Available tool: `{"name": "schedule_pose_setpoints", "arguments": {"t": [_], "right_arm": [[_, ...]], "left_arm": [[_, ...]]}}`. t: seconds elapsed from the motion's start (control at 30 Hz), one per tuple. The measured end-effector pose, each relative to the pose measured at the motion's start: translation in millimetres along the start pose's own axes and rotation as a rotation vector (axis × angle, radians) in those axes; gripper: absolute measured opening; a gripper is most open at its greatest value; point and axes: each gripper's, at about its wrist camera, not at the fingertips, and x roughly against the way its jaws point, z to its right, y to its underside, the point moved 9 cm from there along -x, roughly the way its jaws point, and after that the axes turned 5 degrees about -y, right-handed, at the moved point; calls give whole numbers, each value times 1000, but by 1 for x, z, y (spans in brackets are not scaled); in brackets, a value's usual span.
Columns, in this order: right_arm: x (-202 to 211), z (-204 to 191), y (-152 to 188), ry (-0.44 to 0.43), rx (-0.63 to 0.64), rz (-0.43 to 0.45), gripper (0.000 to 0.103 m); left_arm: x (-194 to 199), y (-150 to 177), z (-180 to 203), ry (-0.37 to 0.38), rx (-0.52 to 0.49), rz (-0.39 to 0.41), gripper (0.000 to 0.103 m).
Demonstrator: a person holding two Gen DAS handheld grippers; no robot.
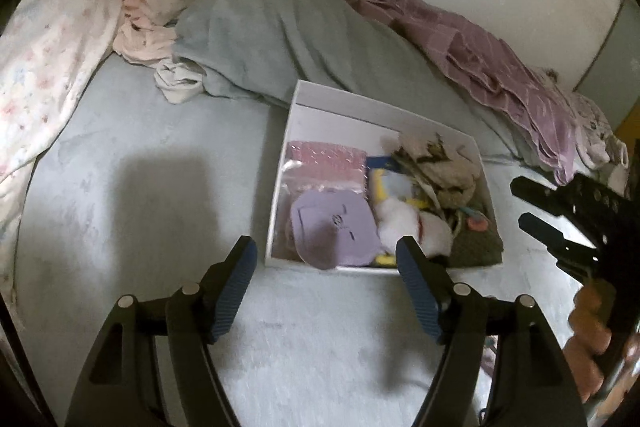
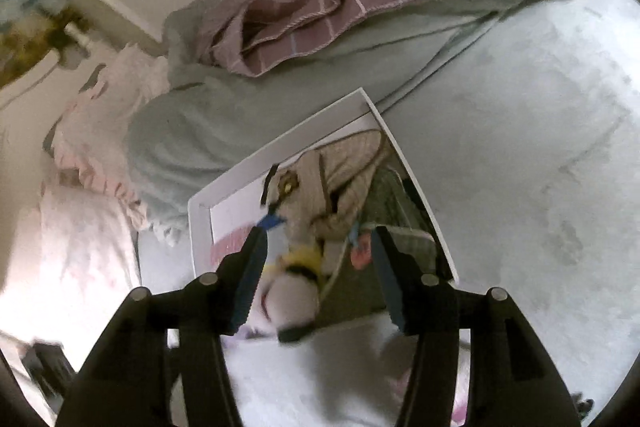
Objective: Organize soft objects
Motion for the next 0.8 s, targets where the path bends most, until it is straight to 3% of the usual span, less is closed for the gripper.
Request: {"name": "schedule_pose_setpoints", "arguments": {"t": [0.13, 0.27, 0.33, 0.43, 0.53, 0.67, 0.8], "right_arm": [[21, -10, 19, 49, 152, 21, 57], [54, -16, 34, 99, 337, 149, 61], [66, -21, 42, 106, 431, 222, 76], [83, -16, 59, 124, 541, 300, 86], [93, 2, 82, 149, 570, 350, 87], [85, 22, 114, 162, 569, 316, 89], [81, 33, 131, 224, 572, 419, 89]], "left_arm": [[10, 3, 12, 4, -51, 7, 72], [20, 4, 20, -41, -100, 38, 72], [27, 6, 24, -70, -99, 83, 72], [32, 28, 31, -108, -186, 118, 72], [28, 56, 31, -153, -273, 147, 72], [12, 81, 30, -106, -248, 136, 72], [14, 86, 31, -125, -241, 238, 72]]}}
